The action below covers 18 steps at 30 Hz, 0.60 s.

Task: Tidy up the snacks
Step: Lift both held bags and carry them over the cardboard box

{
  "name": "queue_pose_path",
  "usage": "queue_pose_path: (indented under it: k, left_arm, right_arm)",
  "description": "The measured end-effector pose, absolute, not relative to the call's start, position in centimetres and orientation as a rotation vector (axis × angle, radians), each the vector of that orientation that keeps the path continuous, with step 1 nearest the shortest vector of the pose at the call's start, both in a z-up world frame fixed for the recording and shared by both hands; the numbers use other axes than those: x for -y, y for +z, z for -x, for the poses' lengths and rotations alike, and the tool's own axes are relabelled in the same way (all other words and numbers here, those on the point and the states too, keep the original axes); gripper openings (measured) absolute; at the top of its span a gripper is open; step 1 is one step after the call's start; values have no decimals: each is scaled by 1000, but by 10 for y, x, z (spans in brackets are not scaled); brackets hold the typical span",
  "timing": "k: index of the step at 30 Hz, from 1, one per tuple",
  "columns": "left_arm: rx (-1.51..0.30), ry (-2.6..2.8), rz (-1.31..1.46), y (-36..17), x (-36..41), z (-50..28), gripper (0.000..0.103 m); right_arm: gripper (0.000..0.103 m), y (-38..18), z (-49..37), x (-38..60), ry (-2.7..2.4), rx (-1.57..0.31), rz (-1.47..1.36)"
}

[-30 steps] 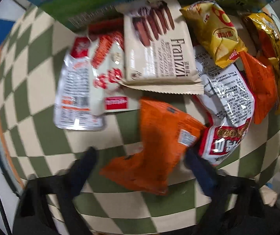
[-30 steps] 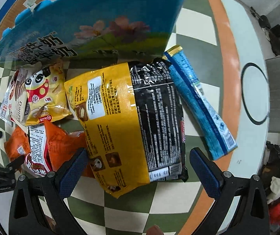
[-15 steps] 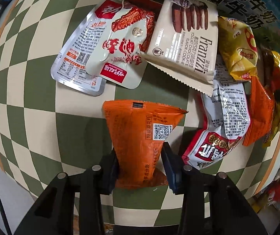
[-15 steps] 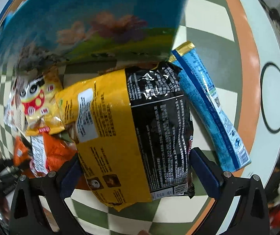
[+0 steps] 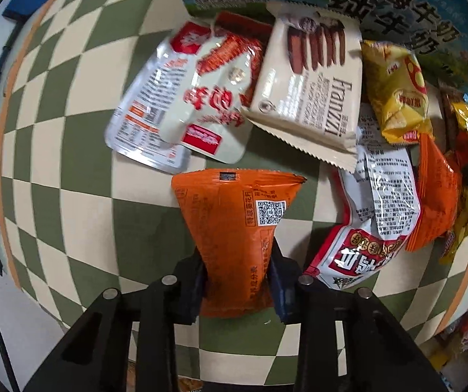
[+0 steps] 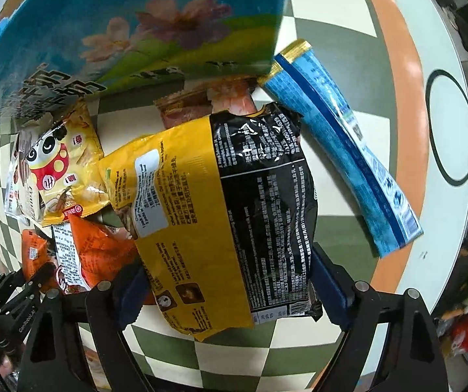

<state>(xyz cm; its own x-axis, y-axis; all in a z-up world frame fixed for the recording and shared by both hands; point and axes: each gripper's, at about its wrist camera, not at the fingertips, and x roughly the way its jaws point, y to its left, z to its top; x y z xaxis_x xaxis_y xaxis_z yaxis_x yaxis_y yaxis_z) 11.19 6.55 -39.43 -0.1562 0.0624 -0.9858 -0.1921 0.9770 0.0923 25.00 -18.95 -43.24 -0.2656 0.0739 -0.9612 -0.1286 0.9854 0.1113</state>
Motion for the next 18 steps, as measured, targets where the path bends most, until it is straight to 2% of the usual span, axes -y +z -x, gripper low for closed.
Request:
queue_pose_path:
  k: [9,18]
  left_arm:
    - [-1637,299,107,-332,-60,-98,29]
    - [-1475,288,140,-236,-15,-83,29]
  right_arm:
    - [89,-406,-225,191,168,-1828,-44]
    - [88,-336,-206,186,267,-1762,-70]
